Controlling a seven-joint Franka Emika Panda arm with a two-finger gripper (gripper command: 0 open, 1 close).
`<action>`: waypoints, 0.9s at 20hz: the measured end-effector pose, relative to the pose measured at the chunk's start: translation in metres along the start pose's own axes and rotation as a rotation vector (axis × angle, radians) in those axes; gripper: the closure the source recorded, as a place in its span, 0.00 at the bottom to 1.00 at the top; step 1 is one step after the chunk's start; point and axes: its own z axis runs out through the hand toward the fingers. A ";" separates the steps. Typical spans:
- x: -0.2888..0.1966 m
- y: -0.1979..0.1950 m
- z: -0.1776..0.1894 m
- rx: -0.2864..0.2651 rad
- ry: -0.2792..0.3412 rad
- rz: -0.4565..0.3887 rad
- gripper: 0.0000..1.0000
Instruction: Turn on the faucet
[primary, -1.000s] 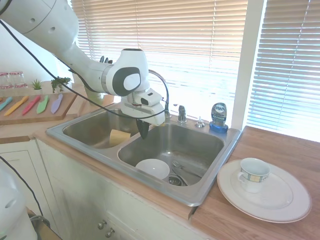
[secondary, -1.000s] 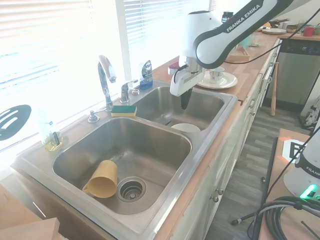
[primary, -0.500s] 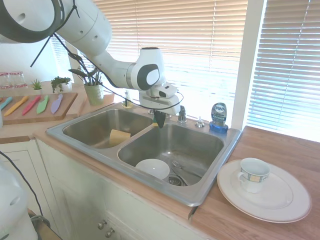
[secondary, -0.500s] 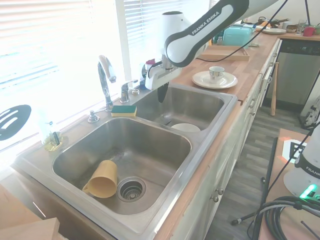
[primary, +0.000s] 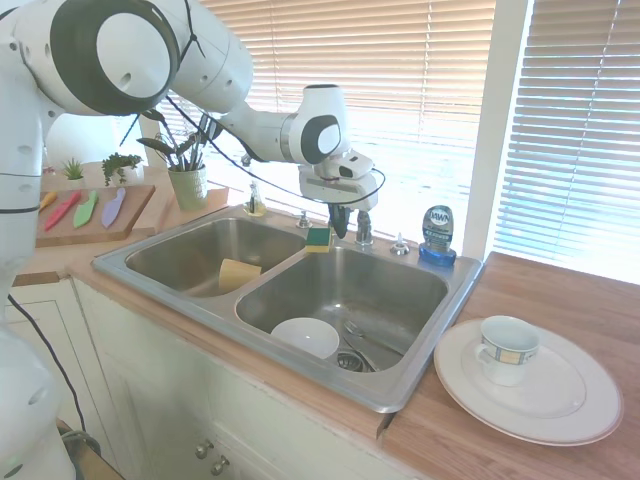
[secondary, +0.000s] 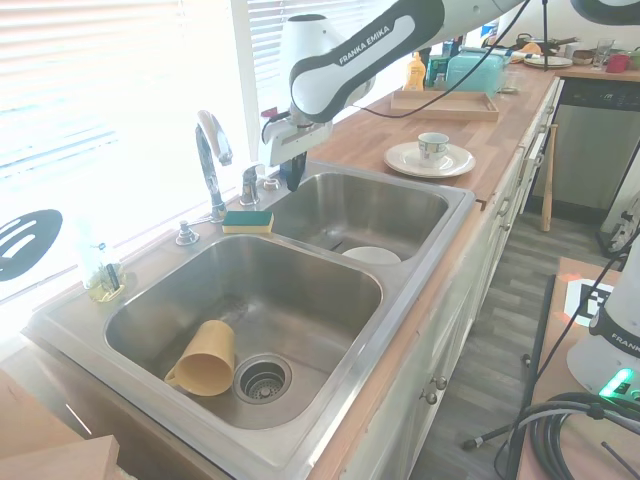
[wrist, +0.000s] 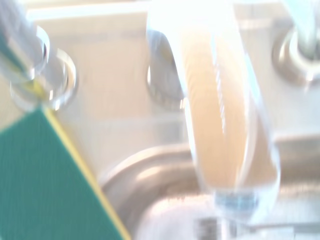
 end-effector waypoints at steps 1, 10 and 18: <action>0.004 -0.004 -0.001 0.006 0.006 0.000 1.00; 0.015 -0.029 0.001 0.098 0.105 0.006 1.00; 0.016 -0.034 -0.005 0.195 0.210 0.010 1.00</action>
